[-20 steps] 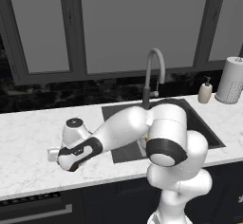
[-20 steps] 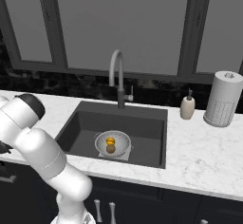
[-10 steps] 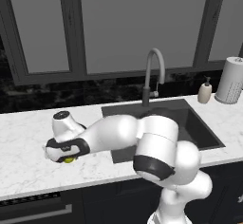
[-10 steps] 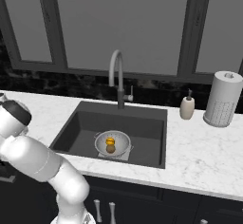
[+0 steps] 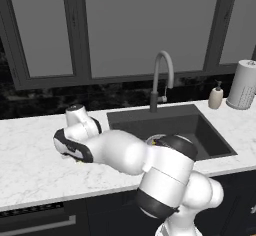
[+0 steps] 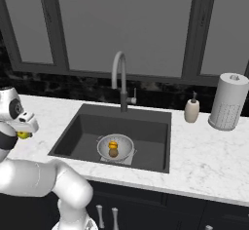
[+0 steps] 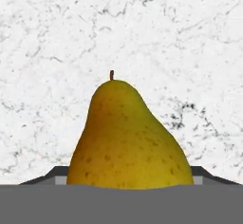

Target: Put the colander in the sink, put the kiwi, pear, tangerine in the colander, and turn on the sink faucet and pour water over the colander.

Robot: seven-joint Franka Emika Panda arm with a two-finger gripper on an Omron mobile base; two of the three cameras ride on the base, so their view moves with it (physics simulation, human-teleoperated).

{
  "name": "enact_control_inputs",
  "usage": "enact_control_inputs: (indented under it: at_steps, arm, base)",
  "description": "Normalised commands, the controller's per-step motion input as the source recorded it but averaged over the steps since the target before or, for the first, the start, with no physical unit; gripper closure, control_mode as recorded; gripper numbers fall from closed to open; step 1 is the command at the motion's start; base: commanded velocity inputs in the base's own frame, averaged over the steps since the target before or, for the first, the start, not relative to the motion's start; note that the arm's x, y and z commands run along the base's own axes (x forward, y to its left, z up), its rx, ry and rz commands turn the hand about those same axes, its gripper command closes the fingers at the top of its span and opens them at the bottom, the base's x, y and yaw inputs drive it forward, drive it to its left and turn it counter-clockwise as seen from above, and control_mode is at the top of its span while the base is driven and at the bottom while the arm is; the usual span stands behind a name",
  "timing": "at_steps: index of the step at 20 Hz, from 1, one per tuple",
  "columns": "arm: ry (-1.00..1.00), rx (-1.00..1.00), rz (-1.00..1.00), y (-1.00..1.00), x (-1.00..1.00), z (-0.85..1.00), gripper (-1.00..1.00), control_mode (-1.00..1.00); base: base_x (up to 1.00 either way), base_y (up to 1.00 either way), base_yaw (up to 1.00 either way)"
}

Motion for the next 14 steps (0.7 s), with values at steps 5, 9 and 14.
enact_control_inputs:
  at_steps: [5,9,14]
  arm:
    - [-0.03,0.0,0.03,-0.96,-0.09,0.08,1.0,-1.0]
    - [-0.01,0.0,0.0,-0.92,0.03,0.02,1.0,-1.0]
    - [0.0,-0.04,0.0,-0.93,0.18,-0.01,1.0,-1.0]
  base:
    - [0.0,0.0,0.0]
    - [0.0,0.0,0.0]
    - [0.0,0.0,0.0]
